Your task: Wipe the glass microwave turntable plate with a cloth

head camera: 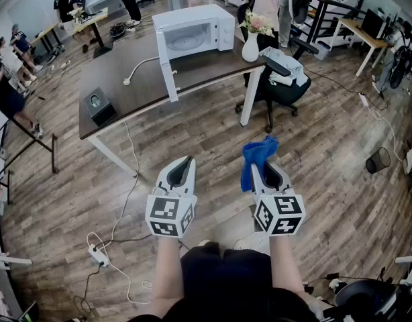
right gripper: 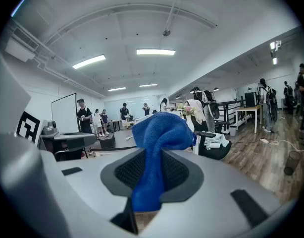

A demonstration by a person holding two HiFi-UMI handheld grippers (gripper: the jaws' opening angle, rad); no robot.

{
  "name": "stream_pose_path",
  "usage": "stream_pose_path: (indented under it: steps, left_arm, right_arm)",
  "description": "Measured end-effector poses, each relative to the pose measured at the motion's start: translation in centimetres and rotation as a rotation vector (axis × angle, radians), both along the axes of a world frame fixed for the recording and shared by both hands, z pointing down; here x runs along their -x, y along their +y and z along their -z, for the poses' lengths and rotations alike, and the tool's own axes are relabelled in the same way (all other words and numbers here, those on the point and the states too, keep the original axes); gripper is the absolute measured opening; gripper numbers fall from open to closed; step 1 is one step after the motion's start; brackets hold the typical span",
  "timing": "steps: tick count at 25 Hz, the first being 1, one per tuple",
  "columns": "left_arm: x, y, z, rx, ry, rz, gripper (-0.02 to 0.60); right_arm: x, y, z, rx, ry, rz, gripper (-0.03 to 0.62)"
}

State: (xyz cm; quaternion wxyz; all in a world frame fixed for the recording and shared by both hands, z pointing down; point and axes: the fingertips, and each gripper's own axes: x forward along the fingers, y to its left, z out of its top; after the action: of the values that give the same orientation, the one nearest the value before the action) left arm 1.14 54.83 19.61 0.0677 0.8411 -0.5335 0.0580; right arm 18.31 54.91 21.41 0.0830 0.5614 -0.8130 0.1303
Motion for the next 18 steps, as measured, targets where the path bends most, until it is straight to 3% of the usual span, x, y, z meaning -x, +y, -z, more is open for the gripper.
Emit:
stream_pose_path:
  steps: [18]
  left_arm:
    - [1.7, 0.6, 0.0, -0.004, 0.017, -0.069, 0.012]
  right_arm:
    - [5.1, 0.8, 1.2, -0.038, -0.014, -0.023, 0.084]
